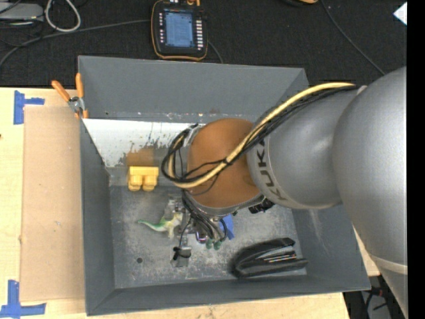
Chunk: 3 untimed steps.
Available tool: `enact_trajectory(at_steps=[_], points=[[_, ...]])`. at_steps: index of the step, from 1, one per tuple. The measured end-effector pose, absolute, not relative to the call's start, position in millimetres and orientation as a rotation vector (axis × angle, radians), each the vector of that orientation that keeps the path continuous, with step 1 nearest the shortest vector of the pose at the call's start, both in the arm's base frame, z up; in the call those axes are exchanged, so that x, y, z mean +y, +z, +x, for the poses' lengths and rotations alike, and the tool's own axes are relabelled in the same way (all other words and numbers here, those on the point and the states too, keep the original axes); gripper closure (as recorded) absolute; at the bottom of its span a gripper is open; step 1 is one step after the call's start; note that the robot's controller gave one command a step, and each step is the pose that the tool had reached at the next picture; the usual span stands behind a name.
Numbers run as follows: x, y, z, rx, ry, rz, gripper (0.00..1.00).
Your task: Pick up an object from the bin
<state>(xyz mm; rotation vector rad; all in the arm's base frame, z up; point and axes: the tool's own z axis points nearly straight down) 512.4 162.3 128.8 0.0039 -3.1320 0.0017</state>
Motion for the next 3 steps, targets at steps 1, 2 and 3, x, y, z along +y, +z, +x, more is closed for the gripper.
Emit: enact_trajectory(at_steps=[1, 2, 3], points=[[161.3, 132.8, 514.6, -3.139, 0.000, -0.005, 0.00], [141.3, 69.8, 596.6, -3.131, -0.002, 0.208, 0.00], [146.7, 70.1, 600.8, -3.122, -0.004, 0.354, 0.00]])
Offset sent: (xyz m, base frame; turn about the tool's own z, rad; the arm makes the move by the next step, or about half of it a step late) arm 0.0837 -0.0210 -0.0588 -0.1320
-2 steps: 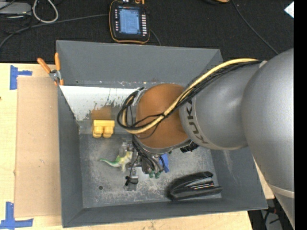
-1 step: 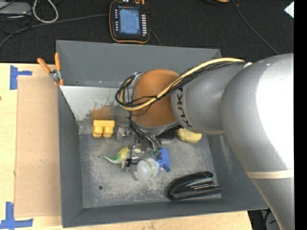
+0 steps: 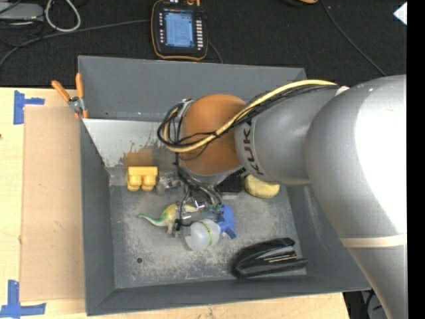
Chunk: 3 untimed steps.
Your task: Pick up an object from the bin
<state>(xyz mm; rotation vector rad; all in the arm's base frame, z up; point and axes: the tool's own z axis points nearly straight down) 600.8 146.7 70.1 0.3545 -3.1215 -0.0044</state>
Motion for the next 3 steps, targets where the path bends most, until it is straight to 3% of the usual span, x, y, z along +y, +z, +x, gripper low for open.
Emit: enact_trajectory(at_steps=[2, 3], points=[[144.3, 70.4, 599.5, -3.127, -0.005, 0.290, 0.00], [141.5, 69.7, 598.2, -3.131, -0.005, 0.230, 1.00]])
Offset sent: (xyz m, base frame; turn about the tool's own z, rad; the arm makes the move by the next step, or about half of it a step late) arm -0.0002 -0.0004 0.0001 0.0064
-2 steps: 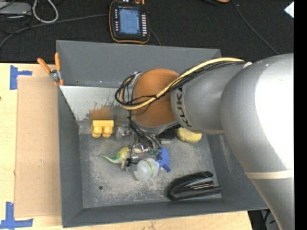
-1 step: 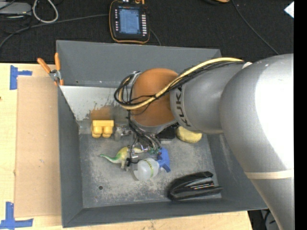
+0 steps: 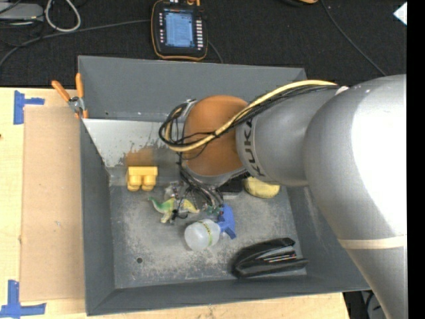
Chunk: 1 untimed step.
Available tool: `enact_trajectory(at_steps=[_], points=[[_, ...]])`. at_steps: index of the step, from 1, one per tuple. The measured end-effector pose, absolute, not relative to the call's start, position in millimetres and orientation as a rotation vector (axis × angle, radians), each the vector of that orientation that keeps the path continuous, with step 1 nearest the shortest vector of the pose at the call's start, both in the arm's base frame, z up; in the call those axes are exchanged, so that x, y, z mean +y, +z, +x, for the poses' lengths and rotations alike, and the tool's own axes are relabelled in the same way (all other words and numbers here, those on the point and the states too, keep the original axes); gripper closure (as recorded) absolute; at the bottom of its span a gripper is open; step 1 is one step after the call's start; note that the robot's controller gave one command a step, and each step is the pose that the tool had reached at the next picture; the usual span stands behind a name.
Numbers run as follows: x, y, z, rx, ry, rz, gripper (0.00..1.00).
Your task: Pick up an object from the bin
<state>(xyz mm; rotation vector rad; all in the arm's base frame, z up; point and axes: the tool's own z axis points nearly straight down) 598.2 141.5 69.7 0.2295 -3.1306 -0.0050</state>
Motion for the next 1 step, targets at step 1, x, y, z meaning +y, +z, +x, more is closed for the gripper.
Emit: enact_trajectory(at_steps=[1], points=[[141.5, 69.7, 598.2, -3.131, -0.005, 0.228, 1.00]])
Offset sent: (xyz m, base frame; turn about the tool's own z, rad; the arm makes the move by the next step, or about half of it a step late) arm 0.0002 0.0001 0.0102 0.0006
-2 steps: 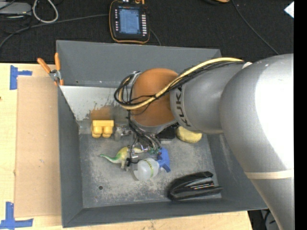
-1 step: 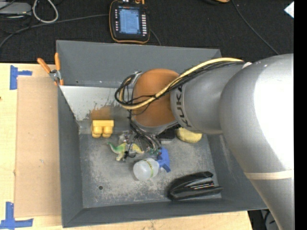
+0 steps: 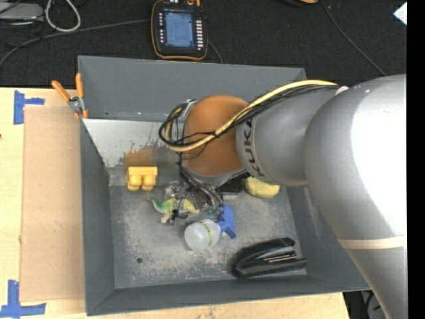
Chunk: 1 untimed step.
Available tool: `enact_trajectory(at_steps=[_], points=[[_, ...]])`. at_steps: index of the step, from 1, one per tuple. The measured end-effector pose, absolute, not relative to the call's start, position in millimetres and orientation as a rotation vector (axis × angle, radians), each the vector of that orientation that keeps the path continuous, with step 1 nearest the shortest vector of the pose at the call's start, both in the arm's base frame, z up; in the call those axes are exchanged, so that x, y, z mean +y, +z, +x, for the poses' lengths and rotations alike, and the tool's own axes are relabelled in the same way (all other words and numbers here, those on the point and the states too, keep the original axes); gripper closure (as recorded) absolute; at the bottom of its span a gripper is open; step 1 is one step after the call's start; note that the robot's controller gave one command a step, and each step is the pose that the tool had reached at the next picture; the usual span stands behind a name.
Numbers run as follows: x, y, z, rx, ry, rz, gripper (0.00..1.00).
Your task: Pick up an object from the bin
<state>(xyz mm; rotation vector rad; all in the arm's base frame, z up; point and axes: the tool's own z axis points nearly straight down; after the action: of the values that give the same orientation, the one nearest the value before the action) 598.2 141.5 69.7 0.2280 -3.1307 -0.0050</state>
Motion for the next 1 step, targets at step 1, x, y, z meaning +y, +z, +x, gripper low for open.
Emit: enact_trajectory(at_steps=[1], points=[[141.4, 73.3, 597.9, -3.130, -0.006, 0.226, 1.00]])
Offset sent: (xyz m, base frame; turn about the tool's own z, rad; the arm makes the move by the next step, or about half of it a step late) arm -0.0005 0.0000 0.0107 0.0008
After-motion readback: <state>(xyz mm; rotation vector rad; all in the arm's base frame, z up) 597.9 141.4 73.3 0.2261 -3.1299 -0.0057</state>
